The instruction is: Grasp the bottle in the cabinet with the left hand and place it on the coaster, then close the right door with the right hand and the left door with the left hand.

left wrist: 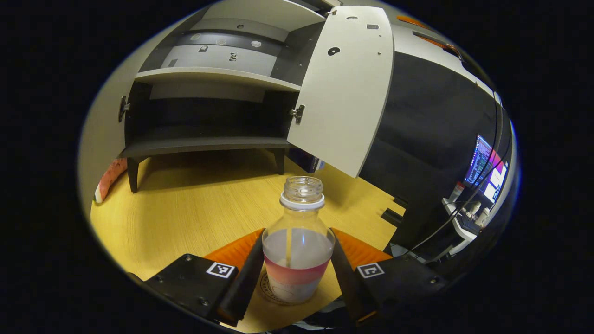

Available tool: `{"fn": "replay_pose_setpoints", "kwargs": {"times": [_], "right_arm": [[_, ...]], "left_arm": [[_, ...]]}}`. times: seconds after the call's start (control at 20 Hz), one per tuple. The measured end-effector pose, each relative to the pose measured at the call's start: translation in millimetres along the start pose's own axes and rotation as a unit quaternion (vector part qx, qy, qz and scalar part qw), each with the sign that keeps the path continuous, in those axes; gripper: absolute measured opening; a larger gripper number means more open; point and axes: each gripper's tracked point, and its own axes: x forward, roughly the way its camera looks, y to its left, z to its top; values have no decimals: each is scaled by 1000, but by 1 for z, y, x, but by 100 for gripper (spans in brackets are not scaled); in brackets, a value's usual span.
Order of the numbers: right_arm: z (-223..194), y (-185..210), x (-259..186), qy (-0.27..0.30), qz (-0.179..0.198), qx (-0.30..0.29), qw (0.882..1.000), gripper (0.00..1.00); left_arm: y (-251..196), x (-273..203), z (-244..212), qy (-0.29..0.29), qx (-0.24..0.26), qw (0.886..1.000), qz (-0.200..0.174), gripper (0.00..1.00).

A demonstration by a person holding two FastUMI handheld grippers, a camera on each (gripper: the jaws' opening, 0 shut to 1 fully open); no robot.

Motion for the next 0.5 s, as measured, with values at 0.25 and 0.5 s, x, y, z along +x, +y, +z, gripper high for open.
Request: {"fn": "replay_pose_setpoints", "kwargs": {"times": [0.25,0.5], "right_arm": [[-2,4,2,3,7,5,1000,96],[-6,4,2,7,9,9,1000,96]], "left_arm": [[-2,4,-1,-5,0,1000,0,81],[-7,-4,-20,27,31,999,-3,82]]}}
